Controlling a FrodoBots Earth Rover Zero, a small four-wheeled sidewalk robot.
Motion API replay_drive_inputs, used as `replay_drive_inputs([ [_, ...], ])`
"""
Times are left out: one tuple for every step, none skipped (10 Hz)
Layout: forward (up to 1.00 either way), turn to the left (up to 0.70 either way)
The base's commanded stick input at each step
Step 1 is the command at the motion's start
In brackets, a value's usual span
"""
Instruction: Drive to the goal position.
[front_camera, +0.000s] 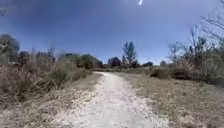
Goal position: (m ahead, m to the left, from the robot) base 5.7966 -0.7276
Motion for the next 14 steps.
replay_drive_inputs([
  [0.7,0.0],
  [0.7,0.0],
  [0.7,0.0],
  [0.7,0.0],
  [0.7,0.0],
  [0.7,0.0],
  [0.7,0.0],
  [0.7,0.0],
  [0.7,0.0],
  [0.7,0.0],
  [0.7,0.0],
  [0.7,0.0],
  [0.7,-0.1],
  [0.7,-0.26],
])
